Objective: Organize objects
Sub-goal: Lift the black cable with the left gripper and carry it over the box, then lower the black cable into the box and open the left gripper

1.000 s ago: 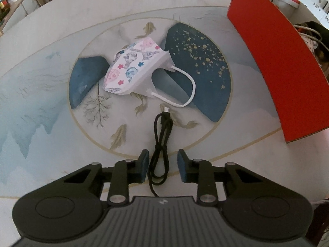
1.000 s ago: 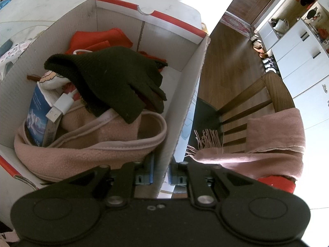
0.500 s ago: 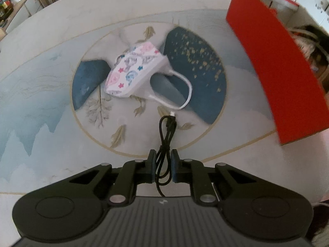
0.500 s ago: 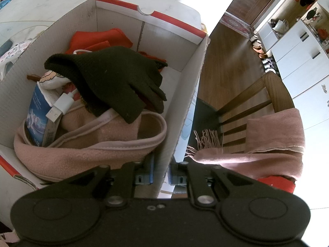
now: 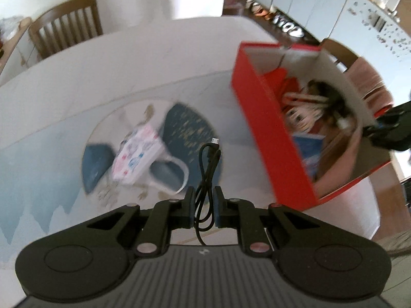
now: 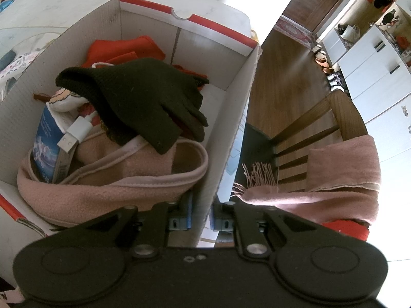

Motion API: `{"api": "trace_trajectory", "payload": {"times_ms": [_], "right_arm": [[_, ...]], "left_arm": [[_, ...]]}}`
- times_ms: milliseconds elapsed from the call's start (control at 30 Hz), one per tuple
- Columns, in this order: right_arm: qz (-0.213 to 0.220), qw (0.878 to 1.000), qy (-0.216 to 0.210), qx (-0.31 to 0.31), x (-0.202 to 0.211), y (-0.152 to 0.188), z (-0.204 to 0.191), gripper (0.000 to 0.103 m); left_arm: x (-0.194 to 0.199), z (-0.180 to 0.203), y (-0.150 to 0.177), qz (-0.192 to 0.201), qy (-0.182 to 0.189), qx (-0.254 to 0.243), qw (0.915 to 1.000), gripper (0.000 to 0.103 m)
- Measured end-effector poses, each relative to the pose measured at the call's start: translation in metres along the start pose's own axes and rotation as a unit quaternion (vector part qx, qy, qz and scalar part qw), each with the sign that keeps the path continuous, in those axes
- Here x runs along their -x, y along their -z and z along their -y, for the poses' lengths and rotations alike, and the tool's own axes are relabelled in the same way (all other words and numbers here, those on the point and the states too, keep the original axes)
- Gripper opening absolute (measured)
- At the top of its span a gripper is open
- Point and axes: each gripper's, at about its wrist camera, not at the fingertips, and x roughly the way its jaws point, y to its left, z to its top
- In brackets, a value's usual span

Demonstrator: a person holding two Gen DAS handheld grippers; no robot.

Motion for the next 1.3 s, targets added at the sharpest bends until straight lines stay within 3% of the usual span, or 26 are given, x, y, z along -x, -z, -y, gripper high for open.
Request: {"api": "trace_trajectory", "payload": {"times_ms": [567, 833, 1300], "right_arm": [[0.001, 1.0, 0.0, 0.002, -0.001, -0.003, 0.0, 0.011], [0.0, 1.0, 0.0, 0.003, -0.003, -0.003, -0.001, 0.011], [0.001, 1.0, 0.0, 0.002, -0.004, -0.003, -0.002, 0.011]], "left_arm": [[0.028, 0.083, -0.09, 0.055, 0.049, -0.096, 0.9927, 0.013], [-0.006, 0.116, -0.126, 0.048, 0.034, -0.133, 0.9894, 0.012], [-0.072, 0.152, -0.148, 0.016, 0.009, -0.179, 0.9837, 0.013]]}}
